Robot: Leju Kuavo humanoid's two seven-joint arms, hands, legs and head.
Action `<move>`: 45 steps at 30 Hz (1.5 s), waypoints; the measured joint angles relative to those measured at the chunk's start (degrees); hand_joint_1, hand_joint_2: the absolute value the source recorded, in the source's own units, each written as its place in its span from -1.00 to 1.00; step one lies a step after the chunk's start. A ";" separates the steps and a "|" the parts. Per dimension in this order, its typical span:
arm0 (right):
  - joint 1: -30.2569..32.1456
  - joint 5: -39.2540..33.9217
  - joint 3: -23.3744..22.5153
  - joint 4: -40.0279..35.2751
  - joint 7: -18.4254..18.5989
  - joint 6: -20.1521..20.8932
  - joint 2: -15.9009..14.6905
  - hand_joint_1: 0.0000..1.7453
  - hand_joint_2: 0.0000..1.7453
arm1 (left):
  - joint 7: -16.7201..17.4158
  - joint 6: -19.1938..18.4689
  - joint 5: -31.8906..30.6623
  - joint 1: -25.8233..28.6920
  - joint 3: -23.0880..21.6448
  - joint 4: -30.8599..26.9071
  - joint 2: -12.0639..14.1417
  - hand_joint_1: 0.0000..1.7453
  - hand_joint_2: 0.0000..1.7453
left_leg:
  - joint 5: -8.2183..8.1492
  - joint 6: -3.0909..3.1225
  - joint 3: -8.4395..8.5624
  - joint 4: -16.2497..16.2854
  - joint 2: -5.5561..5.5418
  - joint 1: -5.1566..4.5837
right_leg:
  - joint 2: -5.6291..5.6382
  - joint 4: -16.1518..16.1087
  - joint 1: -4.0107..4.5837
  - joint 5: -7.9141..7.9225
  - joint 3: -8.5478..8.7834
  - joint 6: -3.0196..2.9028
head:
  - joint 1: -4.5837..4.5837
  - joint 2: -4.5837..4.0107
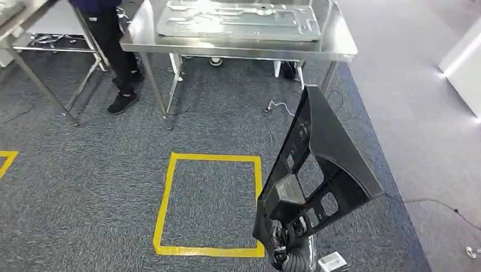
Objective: Take the parts from the cabinet and place them on the table.
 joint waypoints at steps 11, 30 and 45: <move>-0.04 3.23 -0.04 1.00 -0.02 -2.16 0.33 1.00 1.00 | 0.33 -0.66 0.07 0.18 0.50 0.00 0.26 -1.00 1.00 | 0.08 -0.82 -5.58 8.40 -5.98 0.18 | 5.91 -0.52 -0.57 -0.28 1.26 -1.71 | -0.07 0.00; -0.61 5.20 0.20 3.04 0.04 -5.05 0.15 1.00 1.00 | 1.46 -1.57 -0.77 0.14 0.92 -0.02 0.63 -1.00 1.00 | -2.49 0.32 2.54 -0.54 -5.56 0.25 | 2.36 1.25 -0.54 1.14 -3.04 0.43 | -0.04 0.00; -1.09 5.74 0.66 4.20 2.57 -8.19 0.09 1.00 1.00 | 2.18 -1.70 -1.22 0.66 1.42 -0.02 1.05 -1.00 1.00 | 2.51 0.80 -7.44 3.57 -6.55 -0.68 | 4.66 -0.09 -0.10 -5.48 6.00 -0.86 | -0.11 0.00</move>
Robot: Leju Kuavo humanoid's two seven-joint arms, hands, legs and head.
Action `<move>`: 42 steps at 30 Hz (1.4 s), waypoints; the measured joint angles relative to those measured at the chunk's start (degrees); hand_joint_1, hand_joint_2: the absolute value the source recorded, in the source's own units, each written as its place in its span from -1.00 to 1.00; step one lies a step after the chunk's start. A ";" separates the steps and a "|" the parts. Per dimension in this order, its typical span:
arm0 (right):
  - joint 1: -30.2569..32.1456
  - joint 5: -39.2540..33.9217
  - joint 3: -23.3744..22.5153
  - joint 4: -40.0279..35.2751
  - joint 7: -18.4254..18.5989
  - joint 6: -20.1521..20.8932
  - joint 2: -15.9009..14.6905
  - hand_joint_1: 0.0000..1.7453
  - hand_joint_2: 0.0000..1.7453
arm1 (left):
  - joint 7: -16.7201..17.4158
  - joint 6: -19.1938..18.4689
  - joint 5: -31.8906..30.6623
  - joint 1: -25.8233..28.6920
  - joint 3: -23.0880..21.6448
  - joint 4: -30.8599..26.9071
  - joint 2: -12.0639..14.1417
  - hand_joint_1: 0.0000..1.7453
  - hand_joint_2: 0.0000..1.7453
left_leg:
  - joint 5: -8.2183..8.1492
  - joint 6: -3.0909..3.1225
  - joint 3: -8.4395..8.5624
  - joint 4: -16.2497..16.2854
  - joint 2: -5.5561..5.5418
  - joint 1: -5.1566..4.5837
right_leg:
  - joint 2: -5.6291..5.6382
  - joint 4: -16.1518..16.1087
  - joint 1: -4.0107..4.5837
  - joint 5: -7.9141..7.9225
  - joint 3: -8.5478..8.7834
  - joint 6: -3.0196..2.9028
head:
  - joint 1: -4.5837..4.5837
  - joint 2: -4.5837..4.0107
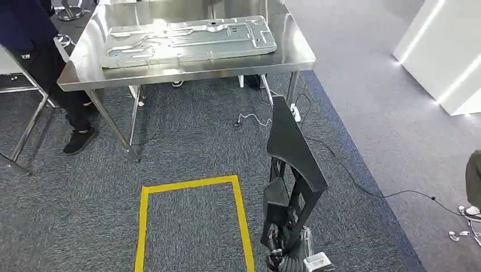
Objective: Take the parts from the cabinet and place them on the table.
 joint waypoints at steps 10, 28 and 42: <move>-7.42 15.26 0.55 1.81 10.61 -12.16 -4.55 1.00 1.00 | 0.39 -1.75 -3.04 -0.44 0.15 0.00 0.55 -1.00 1.00 | -1.29 1.42 4.64 -1.96 0.12 0.69 | -1.12 15.25 -1.16 -4.24 -11.13 2.76 | 0.06 0.00; -27.77 47.97 3.06 11.72 31.35 -16.49 -15.02 1.00 1.00 | 1.47 -3.19 -7.26 -0.99 -1.97 0.00 1.40 -1.00 1.00 | 0.72 0.14 -1.27 2.47 0.37 0.30 | -0.94 0.32 0.03 2.30 -2.16 -0.95 | 0.26 0.00; -37.35 54.28 10.71 20.44 36.66 -17.42 -14.93 1.00 1.00 | 2.78 -4.04 -9.36 -1.22 -3.59 0.02 1.66 -1.00 1.00 | -0.08 1.51 5.14 -3.09 -0.23 0.72 | -1.17 8.61 -1.57 2.22 -10.74 2.87 | 0.30 0.00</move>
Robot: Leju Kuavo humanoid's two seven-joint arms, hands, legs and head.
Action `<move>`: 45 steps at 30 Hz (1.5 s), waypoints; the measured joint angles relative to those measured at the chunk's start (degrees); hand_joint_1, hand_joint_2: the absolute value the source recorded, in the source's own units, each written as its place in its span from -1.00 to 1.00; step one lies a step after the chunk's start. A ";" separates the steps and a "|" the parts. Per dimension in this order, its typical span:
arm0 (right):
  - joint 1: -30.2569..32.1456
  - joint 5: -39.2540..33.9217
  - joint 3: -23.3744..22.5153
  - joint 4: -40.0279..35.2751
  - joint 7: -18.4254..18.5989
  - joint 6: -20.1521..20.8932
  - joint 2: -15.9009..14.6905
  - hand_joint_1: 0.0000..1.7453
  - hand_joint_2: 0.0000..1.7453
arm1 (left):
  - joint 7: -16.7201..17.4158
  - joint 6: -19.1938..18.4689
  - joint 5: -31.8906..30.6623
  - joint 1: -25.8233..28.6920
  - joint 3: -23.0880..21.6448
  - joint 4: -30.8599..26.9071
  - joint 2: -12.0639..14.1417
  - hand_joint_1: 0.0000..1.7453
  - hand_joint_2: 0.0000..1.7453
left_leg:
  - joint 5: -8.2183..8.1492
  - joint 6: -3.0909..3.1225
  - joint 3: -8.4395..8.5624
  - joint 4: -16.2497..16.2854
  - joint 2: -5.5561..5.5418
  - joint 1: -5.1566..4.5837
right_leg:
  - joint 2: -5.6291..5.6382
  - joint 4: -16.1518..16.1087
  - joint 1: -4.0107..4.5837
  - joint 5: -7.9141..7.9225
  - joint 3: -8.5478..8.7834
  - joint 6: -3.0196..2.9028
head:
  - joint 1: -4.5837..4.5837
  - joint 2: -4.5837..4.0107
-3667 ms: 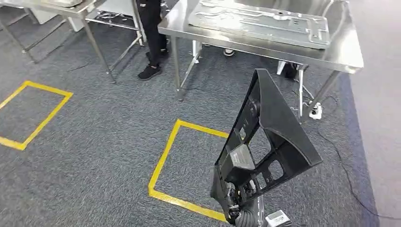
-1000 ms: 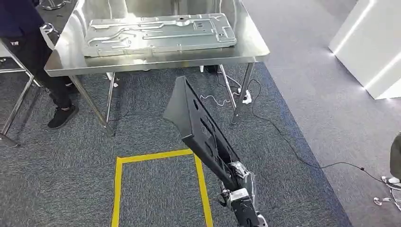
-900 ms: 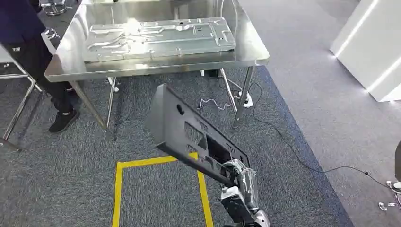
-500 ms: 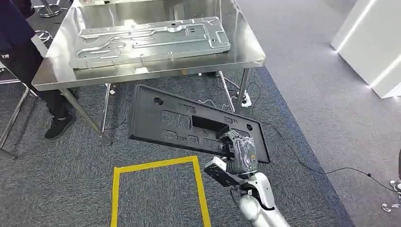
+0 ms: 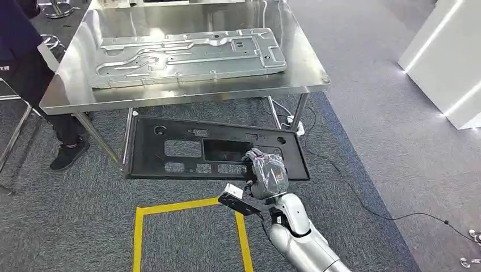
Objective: Take the parts from the cabinet and place them on the table.
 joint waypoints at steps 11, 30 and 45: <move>-15.14 2.97 4.80 9.00 3.97 7.71 1.29 1.00 1.00 | 0.22 -1.18 -2.29 -1.26 -1.70 0.00 -0.11 -1.00 1.00 | -6.39 -2.94 -5.25 12.65 0.24 0.45 | -0.02 -9.30 0.90 4.77 3.98 -3.81 | -0.07 0.00; -20.64 -15.21 9.09 17.42 -0.03 13.20 5.71 1.00 1.00 | 1.00 -1.25 -2.67 -1.16 -2.32 0.00 -0.31 -1.00 1.00 | -0.31 0.30 0.47 -0.37 0.01 -0.15 | -0.16 4.39 0.88 -1.04 -3.81 -0.75 | 0.00 0.00; -21.64 -10.43 8.92 17.77 3.87 12.11 1.68 1.00 1.00 | 0.52 -0.83 -2.25 -0.64 -2.29 0.04 -0.29 -1.00 1.00 | -9.35 -2.63 -10.67 15.48 0.12 -0.06 | 0.38 -9.63 1.03 2.72 6.85 -4.21 | -0.11 0.00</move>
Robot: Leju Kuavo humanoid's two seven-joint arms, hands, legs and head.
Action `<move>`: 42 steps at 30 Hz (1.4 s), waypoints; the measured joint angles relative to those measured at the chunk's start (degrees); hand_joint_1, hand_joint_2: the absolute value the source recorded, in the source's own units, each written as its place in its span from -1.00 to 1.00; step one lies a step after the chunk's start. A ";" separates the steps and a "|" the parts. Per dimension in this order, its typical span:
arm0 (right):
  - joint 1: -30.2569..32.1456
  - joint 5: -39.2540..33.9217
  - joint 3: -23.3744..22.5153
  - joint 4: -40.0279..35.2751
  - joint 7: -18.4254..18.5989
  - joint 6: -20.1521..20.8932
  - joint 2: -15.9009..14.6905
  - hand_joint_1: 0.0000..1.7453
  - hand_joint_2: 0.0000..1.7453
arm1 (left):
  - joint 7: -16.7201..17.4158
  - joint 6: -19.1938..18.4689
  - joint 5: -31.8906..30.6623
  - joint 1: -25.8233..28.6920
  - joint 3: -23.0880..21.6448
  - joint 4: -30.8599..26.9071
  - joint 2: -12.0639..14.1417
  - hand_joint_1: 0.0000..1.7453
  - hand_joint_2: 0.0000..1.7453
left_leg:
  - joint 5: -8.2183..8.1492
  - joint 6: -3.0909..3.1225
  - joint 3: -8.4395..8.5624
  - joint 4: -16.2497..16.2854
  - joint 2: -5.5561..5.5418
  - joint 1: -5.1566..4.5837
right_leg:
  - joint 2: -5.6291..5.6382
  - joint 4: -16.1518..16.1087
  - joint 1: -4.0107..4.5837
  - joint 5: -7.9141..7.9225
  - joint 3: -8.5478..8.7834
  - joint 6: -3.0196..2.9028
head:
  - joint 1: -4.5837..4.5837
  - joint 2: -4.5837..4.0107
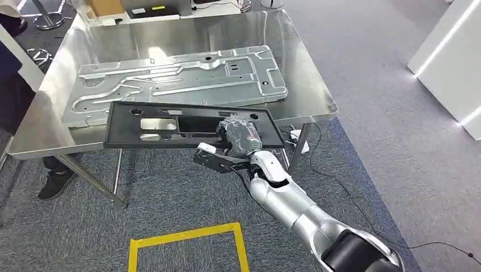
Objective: Take the parts from the cabinet and place them on the table.
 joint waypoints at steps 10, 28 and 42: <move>-2.21 10.76 -0.09 -2.54 3.17 -1.36 -3.76 1.00 1.00 | 0.13 -0.15 0.11 0.32 0.17 0.00 0.02 -1.00 1.00 | 13.93 2.86 5.05 -14.67 -0.05 -0.06 | -0.20 8.71 0.25 -2.16 0.32 2.85 | 0.09 0.00; -2.52 18.14 0.00 -1.18 3.83 1.22 -8.28 1.00 1.00 | 0.50 -0.18 -0.52 -0.45 0.57 0.09 0.18 -1.00 1.00 | 2.37 0.09 3.30 1.06 -0.36 -0.35 | 0.20 -0.65 0.32 2.72 -1.84 -0.57 | -0.15 0.00; -1.07 16.85 -1.38 2.62 2.82 -0.46 -8.61 1.00 1.00 | 0.57 0.44 -0.96 -0.54 0.63 0.09 0.39 -1.00 1.00 | 15.29 2.71 3.96 -15.53 -0.02 -0.14 | -0.12 10.11 -0.25 -7.71 -2.92 3.40 | -0.15 0.00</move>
